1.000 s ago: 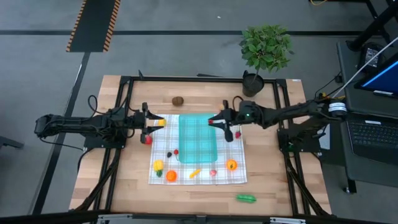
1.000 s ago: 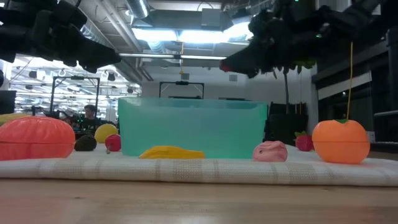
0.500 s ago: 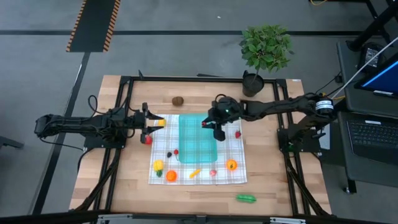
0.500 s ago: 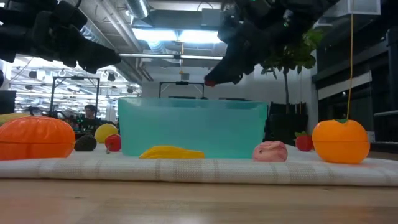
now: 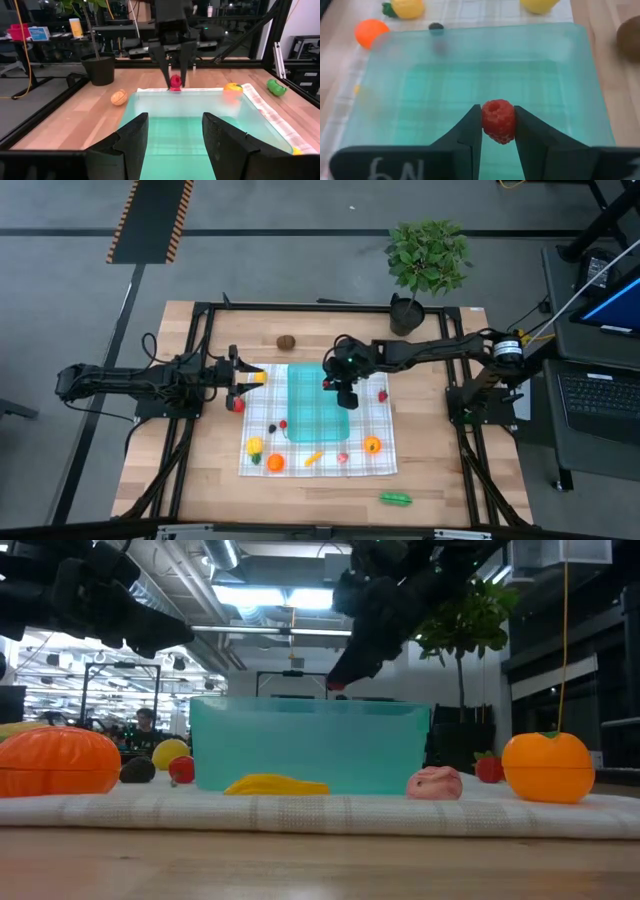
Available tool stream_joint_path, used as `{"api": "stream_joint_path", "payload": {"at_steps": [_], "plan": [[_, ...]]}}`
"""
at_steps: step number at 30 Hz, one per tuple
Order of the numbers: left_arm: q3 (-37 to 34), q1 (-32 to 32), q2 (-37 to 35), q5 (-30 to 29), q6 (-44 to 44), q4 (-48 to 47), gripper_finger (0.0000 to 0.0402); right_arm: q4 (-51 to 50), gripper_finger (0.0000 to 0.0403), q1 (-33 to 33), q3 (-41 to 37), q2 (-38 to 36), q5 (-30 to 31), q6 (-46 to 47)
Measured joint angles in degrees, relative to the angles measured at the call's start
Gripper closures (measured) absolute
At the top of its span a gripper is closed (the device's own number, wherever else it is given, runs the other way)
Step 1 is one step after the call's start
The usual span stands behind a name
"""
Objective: Pick and placing Produce into tupperware
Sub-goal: Put the red raspberry into the blue bin
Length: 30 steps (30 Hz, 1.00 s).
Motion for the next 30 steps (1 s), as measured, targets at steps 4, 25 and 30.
{"api": "stream_joint_path", "payload": {"at_steps": [4, 25, 30], "plan": [[0.00, 0.01, 0.00, 0.00, 0.01, -0.03, 0.0223, 3.10, 0.0309, 0.15, 0.00, 2.35, 0.17, -0.08], [0.00, 0.01, 0.00, 0.00, 0.10, -0.07, 0.0223, 7.91, 0.0275, 4.29, 0.00, 10.61, 1.68, -2.97], [0.00, 0.00, 0.00, 0.00, 0.08, -0.07, 0.0223, 9.77, 0.0199, 4.40, 0.00, 10.61, 1.68, -2.92]]}}
